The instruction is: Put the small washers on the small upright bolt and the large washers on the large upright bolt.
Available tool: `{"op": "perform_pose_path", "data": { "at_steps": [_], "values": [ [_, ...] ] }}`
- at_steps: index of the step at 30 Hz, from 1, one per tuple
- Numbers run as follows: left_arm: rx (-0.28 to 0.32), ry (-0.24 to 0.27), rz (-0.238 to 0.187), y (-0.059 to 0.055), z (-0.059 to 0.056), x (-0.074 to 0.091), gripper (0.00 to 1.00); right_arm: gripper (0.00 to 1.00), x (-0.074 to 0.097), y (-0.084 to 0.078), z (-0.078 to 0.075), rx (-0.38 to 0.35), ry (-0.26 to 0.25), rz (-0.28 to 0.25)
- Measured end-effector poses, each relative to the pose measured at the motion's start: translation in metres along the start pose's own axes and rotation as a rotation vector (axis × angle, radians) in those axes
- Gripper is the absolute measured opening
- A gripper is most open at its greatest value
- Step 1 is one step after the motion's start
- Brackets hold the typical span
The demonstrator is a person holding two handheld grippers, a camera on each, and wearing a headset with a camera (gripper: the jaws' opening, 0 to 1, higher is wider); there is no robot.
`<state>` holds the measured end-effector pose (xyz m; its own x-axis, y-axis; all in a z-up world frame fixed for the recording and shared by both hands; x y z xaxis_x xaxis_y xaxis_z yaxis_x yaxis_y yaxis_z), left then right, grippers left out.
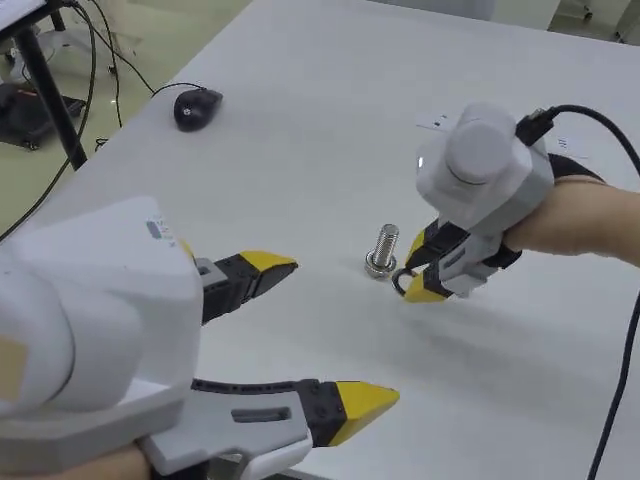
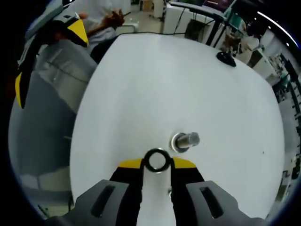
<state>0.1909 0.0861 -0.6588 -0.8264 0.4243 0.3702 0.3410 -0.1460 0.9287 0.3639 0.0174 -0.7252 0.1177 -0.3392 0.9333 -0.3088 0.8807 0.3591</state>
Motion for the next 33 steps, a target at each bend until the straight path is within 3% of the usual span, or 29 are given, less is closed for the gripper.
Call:
{"op": "perform_pose_path", "data": {
  "at_steps": [7,11,19,33],
  "values": [
    [0.003,0.003,-0.002,0.000,0.002,-0.001,0.69,0.22,0.022,0.016,-0.018,0.020,-0.058,-0.021],
    [0.003,0.007,-0.002,0.000,0.003,-0.001,0.69,0.22,0.023,0.024,-0.026,0.031,-0.068,-0.019],
    [0.011,0.022,0.006,-0.002,0.009,-0.001,0.69,0.22,0.012,0.033,-0.035,0.068,-0.042,0.003],
    [0.023,0.031,0.001,0.000,0.014,-0.004,0.69,0.22,-0.010,0.027,-0.047,0.096,-0.011,0.045]
  ]
}}
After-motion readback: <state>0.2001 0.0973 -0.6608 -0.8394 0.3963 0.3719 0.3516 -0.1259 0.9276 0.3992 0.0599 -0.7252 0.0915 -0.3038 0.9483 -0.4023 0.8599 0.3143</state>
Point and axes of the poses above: the centre of the closed fingertips' face, and the gripper's own axes: x roughly backward along the fingers, z roughly to its left, y roughly out of its top, the point moved 5 cm from there along x, roughly backward along the fingers, and after that the axes turned 6 degrees about y, right-handed, at the moved point
